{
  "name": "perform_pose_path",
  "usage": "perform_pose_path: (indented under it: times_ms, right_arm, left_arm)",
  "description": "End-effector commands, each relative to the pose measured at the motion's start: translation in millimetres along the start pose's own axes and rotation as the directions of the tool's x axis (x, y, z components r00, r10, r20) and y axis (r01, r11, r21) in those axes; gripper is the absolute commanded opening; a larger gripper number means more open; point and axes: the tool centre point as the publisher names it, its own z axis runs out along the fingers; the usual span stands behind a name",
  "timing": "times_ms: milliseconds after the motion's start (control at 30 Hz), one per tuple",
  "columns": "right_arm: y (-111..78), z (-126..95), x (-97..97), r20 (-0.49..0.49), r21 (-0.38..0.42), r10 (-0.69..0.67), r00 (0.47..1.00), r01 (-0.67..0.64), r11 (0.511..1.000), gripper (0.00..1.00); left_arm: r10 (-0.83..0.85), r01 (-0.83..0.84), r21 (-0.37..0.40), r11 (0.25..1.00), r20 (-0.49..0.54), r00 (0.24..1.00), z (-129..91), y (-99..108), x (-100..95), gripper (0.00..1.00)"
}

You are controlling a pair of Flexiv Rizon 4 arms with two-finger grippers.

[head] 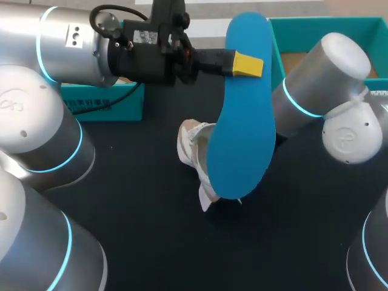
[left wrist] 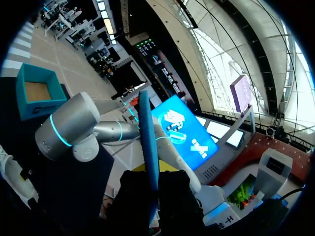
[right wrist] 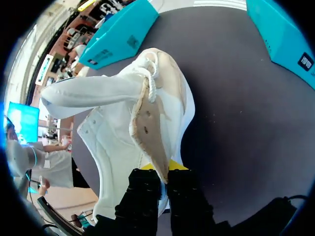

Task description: Take the shoe out of the shoebox, open the shoe tongue, remove and reinsert the insole, then place the shoe into the shoebox

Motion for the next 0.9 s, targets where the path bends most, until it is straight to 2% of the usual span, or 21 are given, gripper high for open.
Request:
perform_pose_path:
  times_ms: [33, 433, 900]
  right_arm:
    - [-2.0, 16.3, 12.6, 0.101, -0.055, 0.111, 0.989, -0.106, 0.993, 0.0]
    - [-8.9, 26.0, 4.7, 0.153, -0.163, 0.195, 0.969, -0.17, 0.972, 0.0]
    - [-11.6, 38.1, 0.3, 0.148, -0.148, 0.212, 0.966, -0.19, 0.971, 0.0]
  left_arm:
    - [-0.001, 0.001, 0.002, 1.0, 0.001, 1.0, 0.8, 1.6, -0.7, 0.0]
    - [-0.001, 0.001, 0.002, 1.0, 0.001, 1.0, 0.8, 1.6, -0.7, 0.0]
    - [-0.001, 0.001, 0.002, 1.0, 0.001, 1.0, 0.8, 1.6, -0.7, 0.0]
